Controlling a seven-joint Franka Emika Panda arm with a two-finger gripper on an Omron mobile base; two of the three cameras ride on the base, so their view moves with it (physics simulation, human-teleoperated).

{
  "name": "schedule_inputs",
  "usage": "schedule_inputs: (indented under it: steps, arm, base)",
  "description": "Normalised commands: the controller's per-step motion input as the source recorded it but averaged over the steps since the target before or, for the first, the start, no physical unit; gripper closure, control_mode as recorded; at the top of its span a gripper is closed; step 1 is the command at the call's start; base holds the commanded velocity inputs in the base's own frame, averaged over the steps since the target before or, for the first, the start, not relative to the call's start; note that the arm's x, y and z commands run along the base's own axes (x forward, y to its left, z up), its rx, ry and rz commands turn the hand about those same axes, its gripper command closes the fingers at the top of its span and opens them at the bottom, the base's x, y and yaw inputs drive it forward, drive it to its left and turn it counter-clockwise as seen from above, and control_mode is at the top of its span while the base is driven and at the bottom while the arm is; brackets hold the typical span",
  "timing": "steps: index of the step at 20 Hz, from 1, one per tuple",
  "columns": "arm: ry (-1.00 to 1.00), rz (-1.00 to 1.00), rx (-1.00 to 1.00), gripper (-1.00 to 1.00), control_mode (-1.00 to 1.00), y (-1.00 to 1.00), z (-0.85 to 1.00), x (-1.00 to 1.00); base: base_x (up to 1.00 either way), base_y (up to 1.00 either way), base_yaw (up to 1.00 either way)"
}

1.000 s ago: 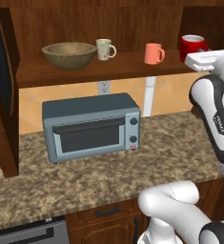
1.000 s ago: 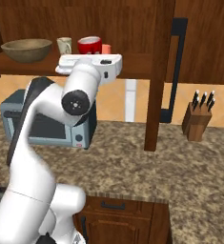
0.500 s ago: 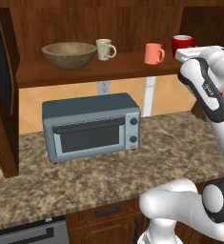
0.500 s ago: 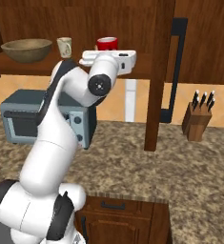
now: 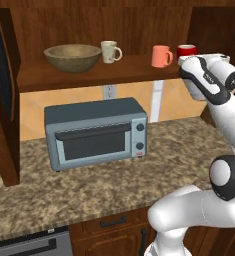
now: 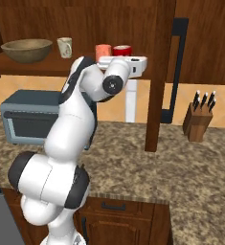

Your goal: Gather all objects into one cabinet and sort the glasses and bowls to opposite sides.

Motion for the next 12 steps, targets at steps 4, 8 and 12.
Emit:
schedule_inputs:
  steps: [4,8,12]
  arm:
    - [0.05,-0.04,0.0,1.0,-1.0,-0.11,-0.13,0.6]
    - [0.03,0.0,0.0,1.0,-1.0,-0.05,-0.12,0.43]
    - [0.04,0.0,0.0,1.0,-1.0,-0.2,-0.17,0.45]
  base:
    - [0.0,0.0,0.0]
    - [0.0,0.0,0.0]
    - [0.0,0.0,0.0]
